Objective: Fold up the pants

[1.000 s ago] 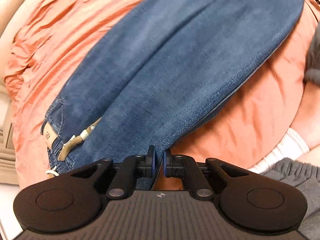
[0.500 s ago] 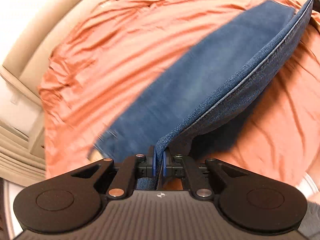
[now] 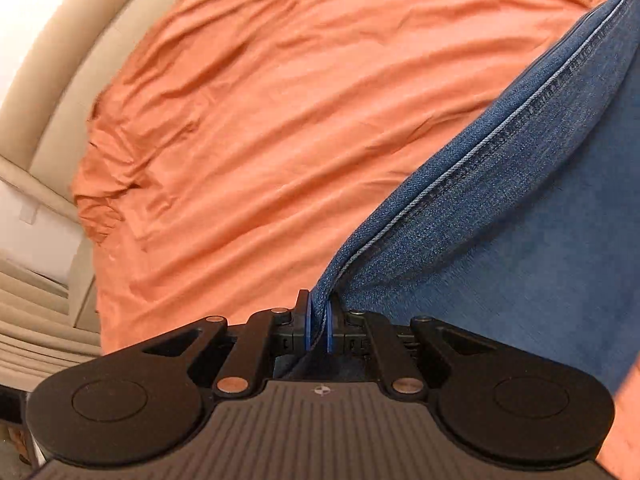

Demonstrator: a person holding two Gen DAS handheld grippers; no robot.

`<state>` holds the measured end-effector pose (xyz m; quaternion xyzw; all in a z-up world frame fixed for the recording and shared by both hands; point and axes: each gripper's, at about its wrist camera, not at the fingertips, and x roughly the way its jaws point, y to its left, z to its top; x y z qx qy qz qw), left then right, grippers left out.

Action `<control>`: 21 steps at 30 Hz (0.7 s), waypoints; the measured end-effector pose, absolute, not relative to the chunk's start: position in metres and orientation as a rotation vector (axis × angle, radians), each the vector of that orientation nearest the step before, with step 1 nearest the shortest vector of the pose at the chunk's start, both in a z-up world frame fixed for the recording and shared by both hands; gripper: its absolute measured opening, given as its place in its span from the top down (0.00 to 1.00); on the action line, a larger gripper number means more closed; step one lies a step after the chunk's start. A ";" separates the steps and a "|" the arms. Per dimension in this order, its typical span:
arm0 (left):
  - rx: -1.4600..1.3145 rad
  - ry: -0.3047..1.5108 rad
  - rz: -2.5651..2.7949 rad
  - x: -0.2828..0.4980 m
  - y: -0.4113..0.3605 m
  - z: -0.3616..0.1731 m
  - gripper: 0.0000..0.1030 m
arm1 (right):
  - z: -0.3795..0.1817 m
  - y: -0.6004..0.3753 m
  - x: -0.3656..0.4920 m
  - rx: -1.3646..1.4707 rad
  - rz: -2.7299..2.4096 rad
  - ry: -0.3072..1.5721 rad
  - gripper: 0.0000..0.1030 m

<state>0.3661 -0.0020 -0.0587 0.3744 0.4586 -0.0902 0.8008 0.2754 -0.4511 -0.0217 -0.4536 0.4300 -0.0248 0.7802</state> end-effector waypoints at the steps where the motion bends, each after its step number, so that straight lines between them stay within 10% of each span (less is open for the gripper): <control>1: 0.801 0.998 -0.196 0.378 -0.003 -0.069 0.93 | -0.033 -0.451 0.288 -0.984 -0.048 0.948 1.00; 11: 0.681 1.118 -0.235 0.430 0.008 -0.151 0.93 | -0.136 -0.452 0.356 -0.996 0.034 1.087 1.00; 21: 0.569 0.932 -0.193 0.376 0.024 -0.079 0.93 | -0.096 -0.463 0.334 -0.944 -0.016 0.939 1.00</control>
